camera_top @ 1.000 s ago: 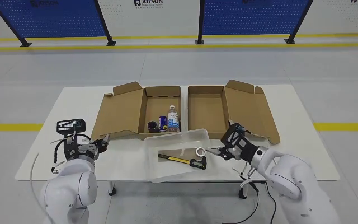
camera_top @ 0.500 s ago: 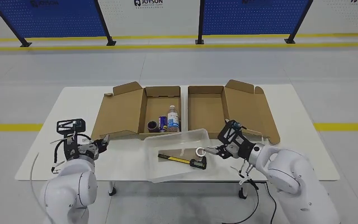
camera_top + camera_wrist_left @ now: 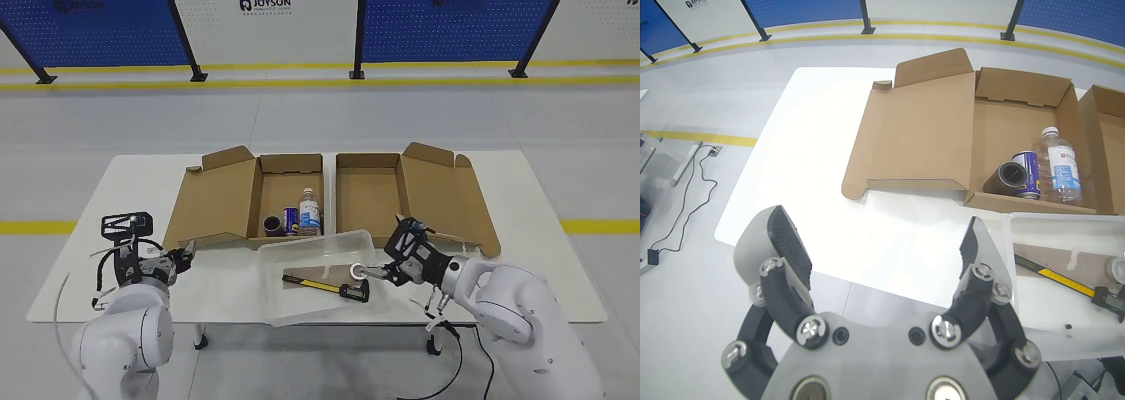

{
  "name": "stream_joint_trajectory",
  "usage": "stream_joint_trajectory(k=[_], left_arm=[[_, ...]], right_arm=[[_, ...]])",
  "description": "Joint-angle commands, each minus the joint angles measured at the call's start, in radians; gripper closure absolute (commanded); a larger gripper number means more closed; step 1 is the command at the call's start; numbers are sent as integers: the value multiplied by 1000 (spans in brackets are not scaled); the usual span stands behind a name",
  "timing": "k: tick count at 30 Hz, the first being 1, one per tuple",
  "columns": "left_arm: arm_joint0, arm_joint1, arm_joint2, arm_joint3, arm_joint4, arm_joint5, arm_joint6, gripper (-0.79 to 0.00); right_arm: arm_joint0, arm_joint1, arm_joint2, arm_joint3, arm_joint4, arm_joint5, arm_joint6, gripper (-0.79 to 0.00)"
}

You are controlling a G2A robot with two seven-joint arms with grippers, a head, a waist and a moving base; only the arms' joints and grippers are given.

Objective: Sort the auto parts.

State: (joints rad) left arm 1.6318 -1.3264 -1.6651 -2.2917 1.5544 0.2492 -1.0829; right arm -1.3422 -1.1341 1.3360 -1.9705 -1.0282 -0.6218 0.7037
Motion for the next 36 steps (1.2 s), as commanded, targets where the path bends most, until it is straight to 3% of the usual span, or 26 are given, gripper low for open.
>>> stream_joint_trajectory(k=[1, 6, 10, 13, 19, 25, 36], left_arm=[[0, 0, 0, 0, 0, 0, 0, -785], [0, 0, 0, 0, 0, 0, 0, -785], [0, 0, 0, 0, 0, 0, 0, -785], [0, 0, 0, 0, 0, 0, 0, -785], [0, 0, 0, 0, 0, 0, 0, -785], [0, 0, 0, 0, 0, 0, 0, -785], [0, 0, 0, 0, 0, 0, 0, -785]], right_arm=[[35, 0, -16, 26, 26, -28, 10, -785], [140, -11, -114, 87, 149, 31, 132, -785], [270, -31, -261, 166, 210, 115, 334, -785], [360, -54, -368, 241, 239, 190, 406, -785], [476, -99, -516, 410, 280, 258, 414, -785], [522, -128, -612, 538, 250, 280, 422, -785], [530, -138, -642, 572, 239, 265, 400, -785]])
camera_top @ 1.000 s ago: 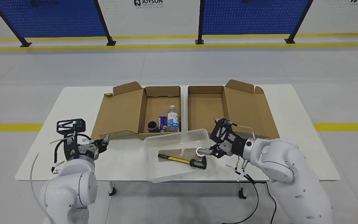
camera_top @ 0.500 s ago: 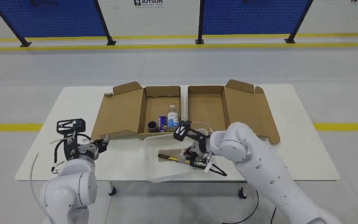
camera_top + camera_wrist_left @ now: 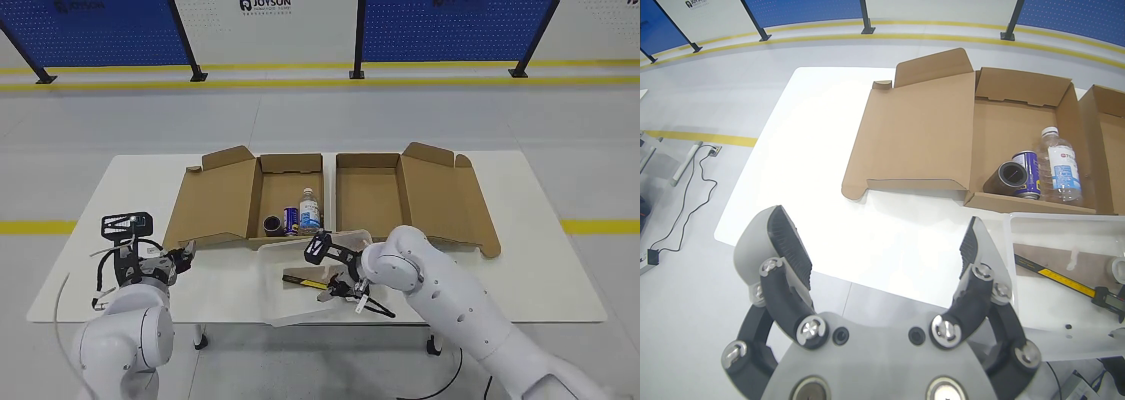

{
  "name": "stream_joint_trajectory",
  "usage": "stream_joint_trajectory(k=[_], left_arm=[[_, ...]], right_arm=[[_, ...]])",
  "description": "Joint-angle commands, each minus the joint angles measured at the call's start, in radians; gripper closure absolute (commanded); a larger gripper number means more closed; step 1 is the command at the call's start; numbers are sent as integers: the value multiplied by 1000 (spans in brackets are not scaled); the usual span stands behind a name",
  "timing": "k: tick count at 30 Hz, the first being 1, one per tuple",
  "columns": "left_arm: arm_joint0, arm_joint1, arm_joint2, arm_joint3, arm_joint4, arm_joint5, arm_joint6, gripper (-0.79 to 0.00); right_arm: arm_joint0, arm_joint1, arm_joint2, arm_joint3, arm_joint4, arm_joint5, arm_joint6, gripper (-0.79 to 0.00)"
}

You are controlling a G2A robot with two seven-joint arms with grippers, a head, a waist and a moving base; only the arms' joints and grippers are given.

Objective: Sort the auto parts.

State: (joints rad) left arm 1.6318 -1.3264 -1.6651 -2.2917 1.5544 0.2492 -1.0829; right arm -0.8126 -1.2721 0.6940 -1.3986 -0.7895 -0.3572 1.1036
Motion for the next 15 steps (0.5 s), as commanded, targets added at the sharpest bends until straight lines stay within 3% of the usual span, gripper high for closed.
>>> stream_joint_trajectory(k=[1, 13, 15], left_arm=[[0, 0, 0, 0, 0, 0, 0, -785], [0, 0, 0, 0, 0, 0, 0, -785], [0, 0, 0, 0, 0, 0, 0, -785]], right_arm=[[0, 0, 0, 0, 0, 0, 0, -785], [-17, -8, -37, -10, -30, 50, 48, -785], [-17, -12, -41, 1, -31, 91, 56, -382]])
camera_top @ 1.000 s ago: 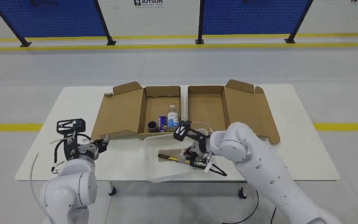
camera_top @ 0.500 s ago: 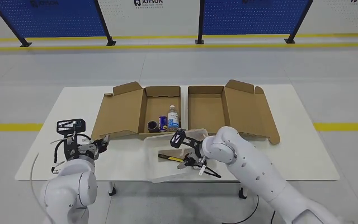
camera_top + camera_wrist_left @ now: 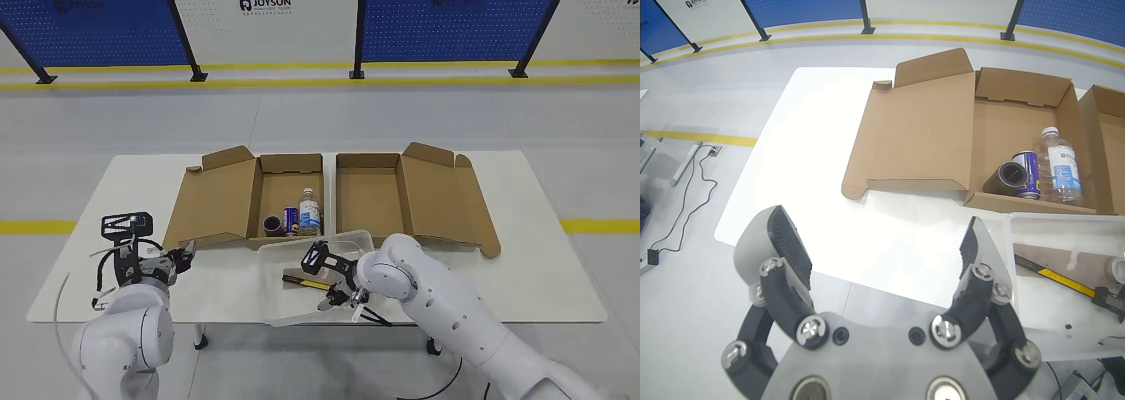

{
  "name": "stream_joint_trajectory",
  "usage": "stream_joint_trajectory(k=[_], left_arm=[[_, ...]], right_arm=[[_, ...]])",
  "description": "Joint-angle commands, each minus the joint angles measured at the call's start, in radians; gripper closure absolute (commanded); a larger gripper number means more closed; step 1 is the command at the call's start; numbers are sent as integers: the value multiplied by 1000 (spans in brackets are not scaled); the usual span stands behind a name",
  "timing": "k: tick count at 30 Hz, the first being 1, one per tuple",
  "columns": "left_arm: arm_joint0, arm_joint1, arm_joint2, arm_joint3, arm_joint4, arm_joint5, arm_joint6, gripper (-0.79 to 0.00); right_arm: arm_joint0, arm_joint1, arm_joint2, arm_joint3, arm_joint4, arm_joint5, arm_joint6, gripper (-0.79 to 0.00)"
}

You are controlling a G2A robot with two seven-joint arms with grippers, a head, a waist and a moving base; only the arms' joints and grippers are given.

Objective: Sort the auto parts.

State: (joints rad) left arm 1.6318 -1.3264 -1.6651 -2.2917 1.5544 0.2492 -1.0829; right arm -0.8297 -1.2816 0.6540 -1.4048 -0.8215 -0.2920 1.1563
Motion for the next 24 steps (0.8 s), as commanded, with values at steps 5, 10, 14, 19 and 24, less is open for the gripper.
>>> stream_joint_trajectory(k=[5, 10, 14, 19, 24], left_arm=[[0, 0, 0, 0, 0, 0, 0, -785], [0, 0, 0, 0, 0, 0, 0, -785], [0, 0, 0, 0, 0, 0, 0, -785], [0, 0, 0, 0, 0, 0, 0, -785], [0, 0, 0, 0, 0, 0, 0, -785]], right_arm=[[11, -10, -14, 27, 5, 44, 40, -406], [25, -20, -28, 42, 7, 53, 56, -406], [35, -26, -36, 62, 4, 57, 67, -514], [46, -28, -41, 79, -24, 72, 99, -643], [56, -34, -64, 86, -53, 65, 148, -560]])
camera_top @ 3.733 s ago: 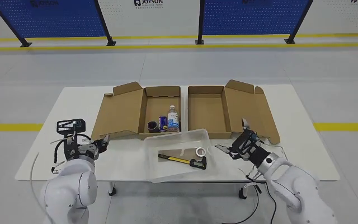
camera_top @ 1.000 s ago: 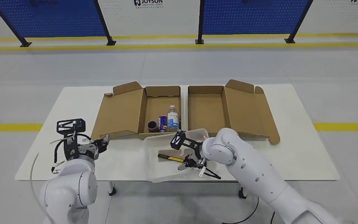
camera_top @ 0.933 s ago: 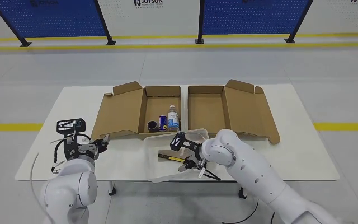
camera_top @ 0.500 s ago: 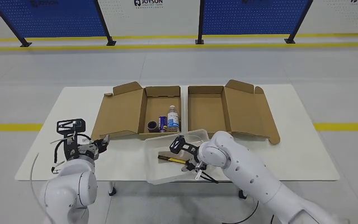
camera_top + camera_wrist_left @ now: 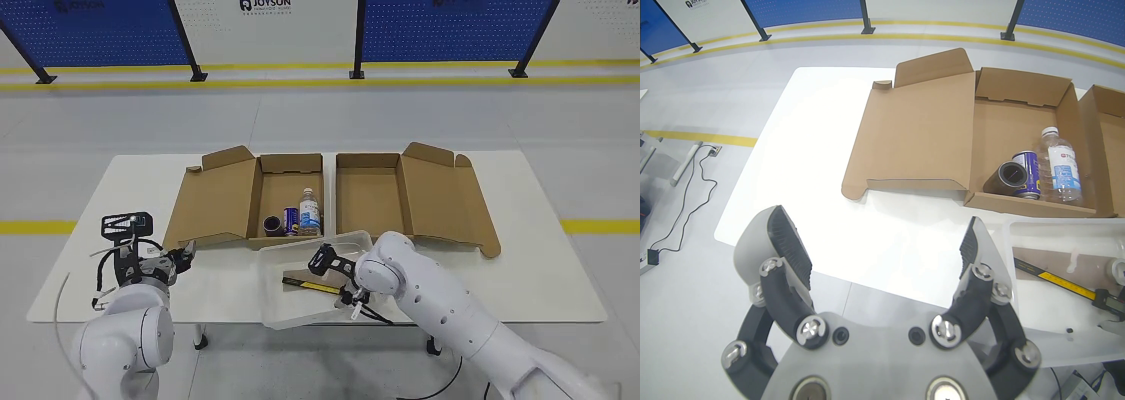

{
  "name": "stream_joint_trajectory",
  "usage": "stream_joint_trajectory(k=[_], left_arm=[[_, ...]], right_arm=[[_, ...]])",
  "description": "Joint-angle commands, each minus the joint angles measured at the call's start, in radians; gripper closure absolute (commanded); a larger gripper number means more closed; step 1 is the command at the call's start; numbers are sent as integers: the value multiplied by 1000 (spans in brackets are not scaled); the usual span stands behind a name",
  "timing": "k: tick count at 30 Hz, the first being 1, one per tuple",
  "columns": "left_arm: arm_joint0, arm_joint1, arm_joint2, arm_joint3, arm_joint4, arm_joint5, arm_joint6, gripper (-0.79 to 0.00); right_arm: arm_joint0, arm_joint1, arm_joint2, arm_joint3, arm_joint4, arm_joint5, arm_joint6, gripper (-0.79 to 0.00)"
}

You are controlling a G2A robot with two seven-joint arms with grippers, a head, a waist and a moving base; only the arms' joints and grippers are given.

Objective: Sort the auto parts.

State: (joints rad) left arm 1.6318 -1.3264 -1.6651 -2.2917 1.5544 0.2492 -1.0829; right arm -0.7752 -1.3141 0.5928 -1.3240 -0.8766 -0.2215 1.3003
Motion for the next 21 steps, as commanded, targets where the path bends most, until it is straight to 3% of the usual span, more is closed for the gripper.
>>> stream_joint_trajectory(k=[1, 2, 4, 5, 6, 10, 21], left_arm=[[0, 0, 0, 0, 0, 0, 0, -785], [0, 0, 0, 0, 0, 0, 0, -785], [0, 0, 0, 0, 0, 0, 0, -785], [0, 0, 0, 0, 0, 0, 0, -785], [0, 0, 0, 0, 0, 0, 0, -785], [0, 0, 0, 0, 0, 0, 0, -785], [0, 0, 0, 0, 0, 0, 0, -785]], right_arm=[[4, -3, -6, 11, -3, -4, 9, -585], [7, -5, -9, 13, -8, -2, 10, -606], [9, -8, -13, 19, -8, -5, 12, -520], [12, -10, -15, 24, -11, 0, 14, -413], [13, -12, -17, 26, -12, -1, 13, -379], [20, -16, -22, 38, -17, -13, 16, -348], [31, -29, -29, 74, -20, -25, 14, -366]])
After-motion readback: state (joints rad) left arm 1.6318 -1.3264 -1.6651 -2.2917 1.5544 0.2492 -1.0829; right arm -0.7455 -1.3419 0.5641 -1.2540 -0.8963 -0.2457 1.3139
